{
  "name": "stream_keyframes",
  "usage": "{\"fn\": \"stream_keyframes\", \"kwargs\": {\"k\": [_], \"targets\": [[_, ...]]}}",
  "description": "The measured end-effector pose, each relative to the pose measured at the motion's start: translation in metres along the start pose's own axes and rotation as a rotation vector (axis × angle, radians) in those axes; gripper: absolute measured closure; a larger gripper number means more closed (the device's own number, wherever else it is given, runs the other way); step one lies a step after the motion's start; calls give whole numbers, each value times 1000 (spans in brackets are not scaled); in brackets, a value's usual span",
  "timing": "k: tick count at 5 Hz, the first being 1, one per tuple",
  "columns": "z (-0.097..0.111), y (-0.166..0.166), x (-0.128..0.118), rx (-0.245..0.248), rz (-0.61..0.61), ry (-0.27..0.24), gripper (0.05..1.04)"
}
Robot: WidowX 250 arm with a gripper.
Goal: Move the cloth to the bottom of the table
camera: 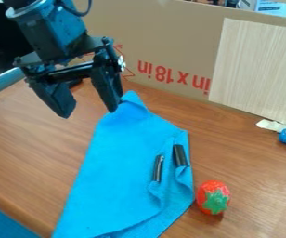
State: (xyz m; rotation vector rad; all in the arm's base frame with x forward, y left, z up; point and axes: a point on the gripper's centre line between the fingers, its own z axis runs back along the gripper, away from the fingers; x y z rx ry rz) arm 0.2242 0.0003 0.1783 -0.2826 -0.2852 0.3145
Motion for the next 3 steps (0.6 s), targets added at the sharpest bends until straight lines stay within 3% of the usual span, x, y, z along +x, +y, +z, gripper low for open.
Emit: {"fn": "stream_keyframes", "kwargs": {"k": [1, 2, 3], "targets": [[-7, 4, -2, 16, 5, 9, 84], [-44, 20, -5, 116, -54, 11, 84], [-80, 28, 3, 194, -101, -70, 84]]}}
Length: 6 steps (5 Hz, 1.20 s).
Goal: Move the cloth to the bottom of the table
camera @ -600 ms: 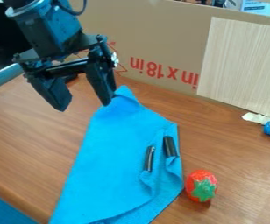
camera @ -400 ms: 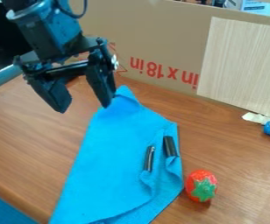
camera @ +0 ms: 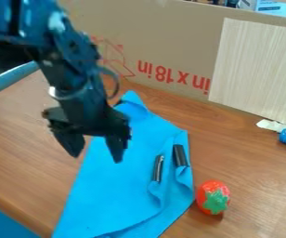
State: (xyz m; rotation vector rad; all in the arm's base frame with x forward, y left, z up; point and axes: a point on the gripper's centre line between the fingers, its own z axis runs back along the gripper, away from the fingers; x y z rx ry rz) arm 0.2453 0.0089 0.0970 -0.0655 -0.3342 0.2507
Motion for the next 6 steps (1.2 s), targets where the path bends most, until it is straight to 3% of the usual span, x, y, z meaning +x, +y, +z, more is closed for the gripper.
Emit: {"fn": "stream_keyframes", "kwargs": {"k": [2, 3, 4, 6], "targets": [[-53, -18, 8, 119, -37, -40, 84], [-73, -20, 24, 166, 11, -50, 84], [-81, -14, 33, 186, 37, -96, 83], [-88, 18, 43, 185, 133, -131, 84]]}}
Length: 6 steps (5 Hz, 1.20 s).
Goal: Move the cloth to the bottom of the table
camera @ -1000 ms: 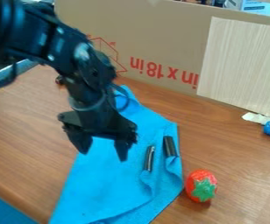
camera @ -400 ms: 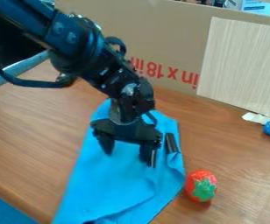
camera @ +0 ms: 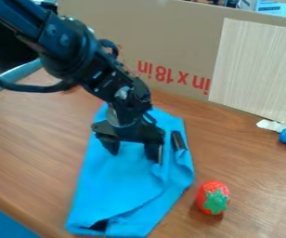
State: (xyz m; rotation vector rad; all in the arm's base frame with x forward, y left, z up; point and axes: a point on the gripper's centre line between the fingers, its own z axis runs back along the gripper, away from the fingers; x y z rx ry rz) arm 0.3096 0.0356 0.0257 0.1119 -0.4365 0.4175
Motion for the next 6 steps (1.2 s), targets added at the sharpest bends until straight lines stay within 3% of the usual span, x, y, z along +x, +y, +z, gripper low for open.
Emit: {"fn": "stream_keyframes", "kwargs": {"k": [2, 4, 6], "targets": [[-15, 25, 32, 9, 199, 21, 83], [-31, 21, 66, 31, 318, 53, 83], [-28, 18, 58, 20, 333, 68, 85]]}}
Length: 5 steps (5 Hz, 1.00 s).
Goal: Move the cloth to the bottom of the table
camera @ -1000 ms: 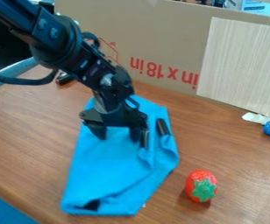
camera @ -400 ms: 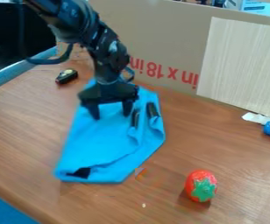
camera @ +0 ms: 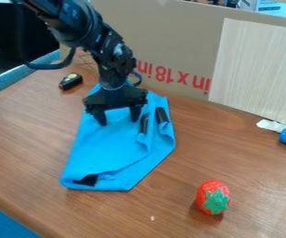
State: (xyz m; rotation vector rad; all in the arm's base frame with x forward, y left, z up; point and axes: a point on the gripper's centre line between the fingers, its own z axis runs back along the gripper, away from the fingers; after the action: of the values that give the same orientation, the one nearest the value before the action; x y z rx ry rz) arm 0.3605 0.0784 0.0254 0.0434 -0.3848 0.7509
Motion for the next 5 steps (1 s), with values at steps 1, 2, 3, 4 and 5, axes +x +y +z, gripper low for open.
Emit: {"fn": "stream_keyframes", "kwargs": {"k": [1, 2, 3, 4, 5], "targets": [[8, 4, -20, -18, -24, 35, 85], [21, 8, -51, -54, -81, 62, 85], [32, 12, -76, -81, -112, 93, 85], [43, 15, -103, -107, -188, 104, 85], [57, 20, -132, -145, -257, 106, 85]]}}
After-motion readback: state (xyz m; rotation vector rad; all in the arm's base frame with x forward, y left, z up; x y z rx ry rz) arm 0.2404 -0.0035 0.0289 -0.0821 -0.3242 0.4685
